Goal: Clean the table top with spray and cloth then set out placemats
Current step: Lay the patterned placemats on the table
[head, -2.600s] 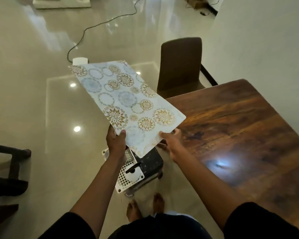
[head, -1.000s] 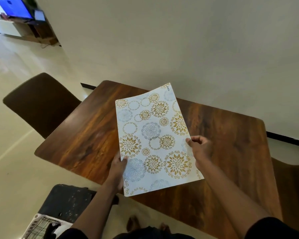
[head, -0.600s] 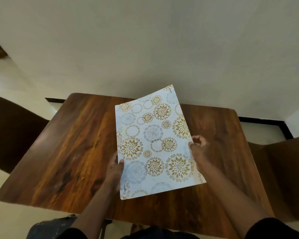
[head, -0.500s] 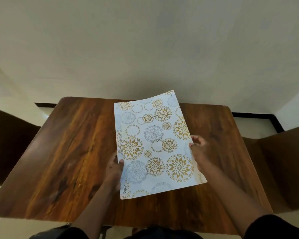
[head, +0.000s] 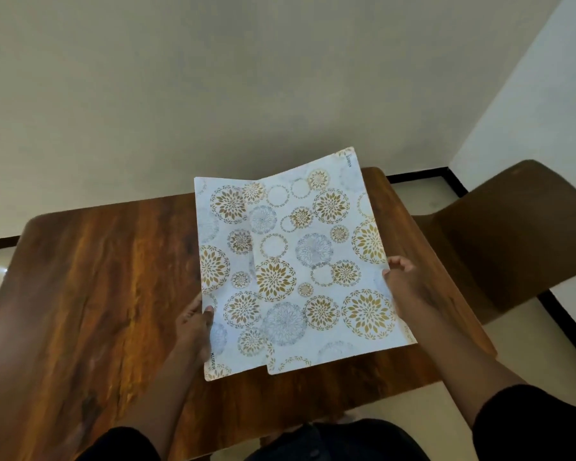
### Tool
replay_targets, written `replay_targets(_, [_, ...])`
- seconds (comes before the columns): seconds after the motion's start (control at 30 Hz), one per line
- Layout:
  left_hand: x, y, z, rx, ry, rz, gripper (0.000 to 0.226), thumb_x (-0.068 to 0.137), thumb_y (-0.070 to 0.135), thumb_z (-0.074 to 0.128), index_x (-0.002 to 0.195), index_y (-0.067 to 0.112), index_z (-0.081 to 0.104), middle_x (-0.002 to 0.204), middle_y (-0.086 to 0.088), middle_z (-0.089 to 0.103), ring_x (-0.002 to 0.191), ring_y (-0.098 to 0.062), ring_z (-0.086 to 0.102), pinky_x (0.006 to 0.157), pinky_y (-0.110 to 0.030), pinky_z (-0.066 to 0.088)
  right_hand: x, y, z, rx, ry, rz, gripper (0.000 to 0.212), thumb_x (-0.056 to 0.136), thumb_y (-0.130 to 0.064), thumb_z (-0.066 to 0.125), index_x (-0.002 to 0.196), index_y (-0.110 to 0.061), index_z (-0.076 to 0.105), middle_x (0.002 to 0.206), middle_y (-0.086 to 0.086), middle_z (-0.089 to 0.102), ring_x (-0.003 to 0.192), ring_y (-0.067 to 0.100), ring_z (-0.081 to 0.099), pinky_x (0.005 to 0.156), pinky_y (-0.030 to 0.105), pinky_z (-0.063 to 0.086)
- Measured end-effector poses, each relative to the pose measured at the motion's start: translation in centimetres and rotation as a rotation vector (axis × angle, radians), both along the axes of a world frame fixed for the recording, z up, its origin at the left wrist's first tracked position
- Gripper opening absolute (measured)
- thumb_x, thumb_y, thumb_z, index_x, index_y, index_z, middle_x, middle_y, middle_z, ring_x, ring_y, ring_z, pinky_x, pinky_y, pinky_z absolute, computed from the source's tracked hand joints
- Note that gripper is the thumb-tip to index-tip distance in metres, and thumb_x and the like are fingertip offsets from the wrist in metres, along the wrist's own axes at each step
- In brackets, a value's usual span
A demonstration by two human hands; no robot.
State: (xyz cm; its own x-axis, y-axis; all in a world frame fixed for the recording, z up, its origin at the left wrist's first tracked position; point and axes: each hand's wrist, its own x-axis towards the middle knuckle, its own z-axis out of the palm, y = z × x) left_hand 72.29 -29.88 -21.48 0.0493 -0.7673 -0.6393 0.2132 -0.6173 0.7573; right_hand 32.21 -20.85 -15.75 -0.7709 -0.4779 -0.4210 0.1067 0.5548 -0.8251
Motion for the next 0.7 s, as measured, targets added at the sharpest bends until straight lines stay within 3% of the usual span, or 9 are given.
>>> replay_targets(0.13, [-0.3, 0.2, 0.4, -0.007, -0.001, -0.008, 0.046, 0.112, -0.003, 0.043, 0.151, 0.015, 0.058, 0.128, -0.008, 0.073, 0.107, -0.031, 0.073, 0.084, -0.046, 0.064, -3.6, 1.7, 0.2, 0.017, 0.069, -0.058, 0.023, 0.101, -0.006, 0.055, 0.113, -0.020, 0.068, 0.111, 0.004, 0.068, 0.085, 0.016, 0.063, 0.062, 0.029, 0.048])
replay_targets(0.3, [0.2, -0.5, 1.5, 0.016, -0.032, -0.013, 0.050, 0.112, -0.001, 0.044, 0.157, 0.018, 0.053, 0.139, -0.014, 0.068, 0.119, -0.040, 0.069, 0.092, -0.056, 0.061, -8.5, 2.5, 1.3, 0.013, 0.132, -0.112, 0.024, 0.097, -0.003, 0.055, 0.107, -0.020, 0.068, 0.111, 0.003, 0.066, 0.084, 0.014, 0.062, 0.071, 0.030, 0.051])
replay_targets(0.53, [1.0, -0.8, 3.4, 0.020, -0.027, 0.003, 0.048, 0.111, 0.000, 0.044, 0.153, 0.021, 0.057, 0.140, -0.012, 0.069, 0.115, -0.036, 0.072, 0.072, -0.045, 0.069, -17.2, 3.9, 1.8, 0.053, 0.156, -0.164, 0.026, 0.097, -0.005, 0.056, 0.108, -0.025, 0.069, 0.114, 0.003, 0.067, 0.101, 0.025, 0.065, 0.088, 0.040, 0.058])
replay_targets(0.7, [-3.5, 0.8, 4.2, -0.006, 0.002, 0.013, 0.045, 0.111, -0.004, 0.043, 0.148, 0.016, 0.060, 0.138, -0.012, 0.070, 0.117, -0.037, 0.070, 0.075, -0.042, 0.069, -20.7, 3.6, 0.5, 0.059, 0.114, -0.121, 0.024, 0.097, -0.004, 0.056, 0.103, -0.024, 0.068, 0.114, 0.006, 0.068, 0.101, 0.028, 0.065, 0.089, 0.041, 0.057])
